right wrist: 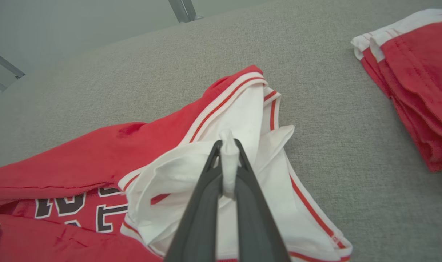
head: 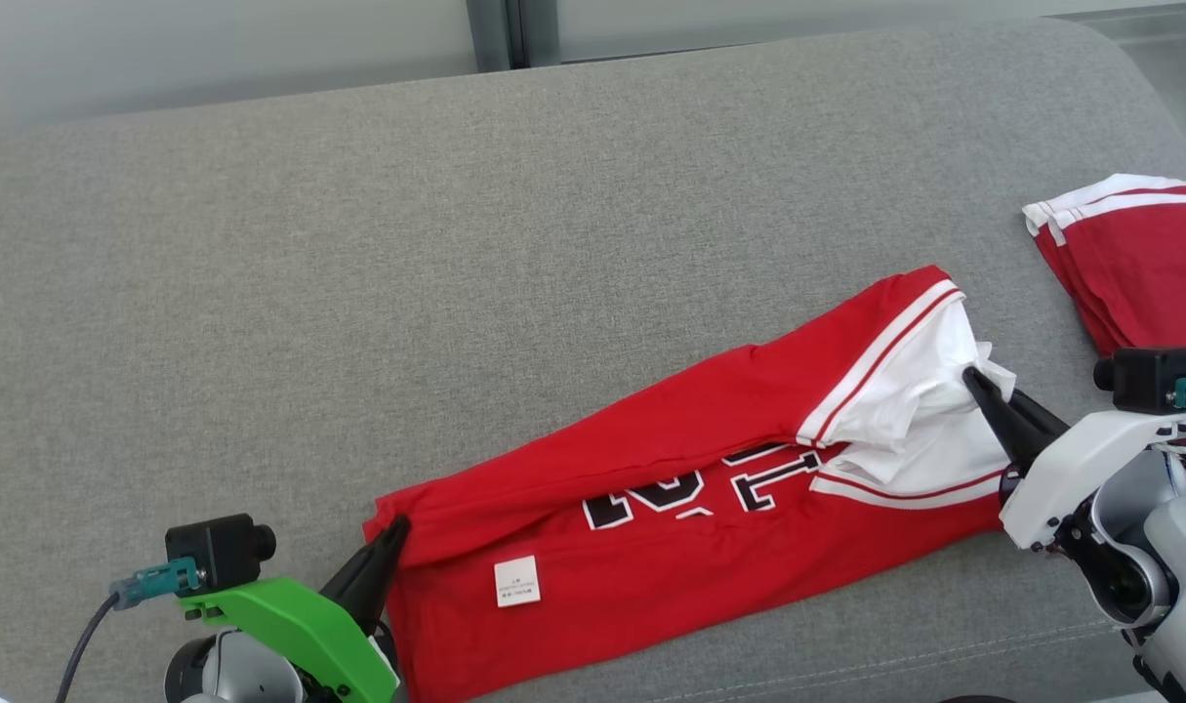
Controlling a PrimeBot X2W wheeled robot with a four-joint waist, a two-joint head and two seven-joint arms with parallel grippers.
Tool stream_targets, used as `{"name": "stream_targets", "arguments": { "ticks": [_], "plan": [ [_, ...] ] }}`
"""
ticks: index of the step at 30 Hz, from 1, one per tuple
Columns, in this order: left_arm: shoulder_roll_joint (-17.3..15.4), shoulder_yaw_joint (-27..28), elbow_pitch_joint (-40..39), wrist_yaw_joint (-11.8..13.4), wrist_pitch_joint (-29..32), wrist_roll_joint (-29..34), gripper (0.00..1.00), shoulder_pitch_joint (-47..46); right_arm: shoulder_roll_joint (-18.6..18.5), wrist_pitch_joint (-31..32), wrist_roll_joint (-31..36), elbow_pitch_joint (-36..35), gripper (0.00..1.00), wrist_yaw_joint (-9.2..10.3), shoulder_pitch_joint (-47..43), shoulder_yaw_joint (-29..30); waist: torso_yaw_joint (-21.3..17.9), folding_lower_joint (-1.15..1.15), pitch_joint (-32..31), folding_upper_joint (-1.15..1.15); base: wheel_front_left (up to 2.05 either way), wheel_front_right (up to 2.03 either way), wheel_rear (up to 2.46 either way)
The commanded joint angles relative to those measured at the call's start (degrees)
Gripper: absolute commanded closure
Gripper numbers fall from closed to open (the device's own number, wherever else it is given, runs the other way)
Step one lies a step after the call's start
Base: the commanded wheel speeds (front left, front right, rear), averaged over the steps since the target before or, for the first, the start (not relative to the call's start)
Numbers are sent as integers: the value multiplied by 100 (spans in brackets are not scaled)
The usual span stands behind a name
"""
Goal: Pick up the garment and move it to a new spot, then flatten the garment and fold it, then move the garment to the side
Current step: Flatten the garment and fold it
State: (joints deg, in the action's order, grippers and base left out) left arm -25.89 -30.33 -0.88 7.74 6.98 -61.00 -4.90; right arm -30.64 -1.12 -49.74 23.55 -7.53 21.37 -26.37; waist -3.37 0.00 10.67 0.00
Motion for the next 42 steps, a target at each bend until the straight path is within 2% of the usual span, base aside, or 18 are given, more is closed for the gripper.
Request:
{"name": "stream_targets", "arguments": {
  "ticks": [1,5,6,7,8,9,10,14,16,19,21,24,26,32,42],
  "plan": [
    [-37,46,-43,5,17,-64,100,94,-5,33,-25,-64,100,9,-127,91,19,0,-52,0,0,0,0],
    [-68,-32,1,29,139,-149,100,250,10,264,82,-9,100,9,-336,161,22,0,-111,0,0,0,0],
    [-41,-56,50,37,159,-180,95,284,10,310,170,51,95,9,-360,167,23,0,-118,0,0,0,0],
    [-28,-82,117,40,174,-174,78,309,40,372,236,103,0,9,-382,151,25,0,-133,0,0,0,0],
    [-26,-119,205,45,166,-124,67,330,73,395,303,147,0,8,-407,151,27,0,-149,0,0,0,0],
    [-12,-157,308,79,139,-69,7,349,78,404,382,192,0,8,-421,165,33,0,-167,0,0,0,0],
    [-11,-204,428,98,113,14,0,354,78,414,433,210,0,8,-419,191,40,0,-179,0,0,0,0],
    [-3,-317,671,171,-196,397,0,327,-38,561,442,-42,0,8,-417,340,75,0,-248,0,0,0,0],
    [-25,-223,651,354,-780,807,0,335,-126,673,451,-220,0,9,-402,507,68,0,-272,0,0,0,0],
    [-1,-39,580,799,-1824,1474,0,429,-214,971,632,-338,0,8,-326,696,61,0,-273,0,0,0,0],
    [124,210,519,1060,-2148,1829,0,529,-150,1322,768,-219,0,8,-167,775,114,0,-228,0,0,0,0],
    [232,357,481,1101,-2203,2055,0,504,-48,1535,815,-66,0,8,-60,738,183,0,-165,0,0,0,0],
    [321,452,418,1015,-2223,2319,0,422,-14,1657,925,144,0,9,60,692,282,0,-112,0,0,0,0],
    [760,900,478,489,-2215,2783,0,467,132,1719,1122,898,0,9,326,726,609,0,11,0,0,0,0],
    [1276,1476,1097,-201,-2216,3250,0,634,122,2055,619,1618,0,10,442,611,888,0,74,0,0,0,0]
  ]
}}
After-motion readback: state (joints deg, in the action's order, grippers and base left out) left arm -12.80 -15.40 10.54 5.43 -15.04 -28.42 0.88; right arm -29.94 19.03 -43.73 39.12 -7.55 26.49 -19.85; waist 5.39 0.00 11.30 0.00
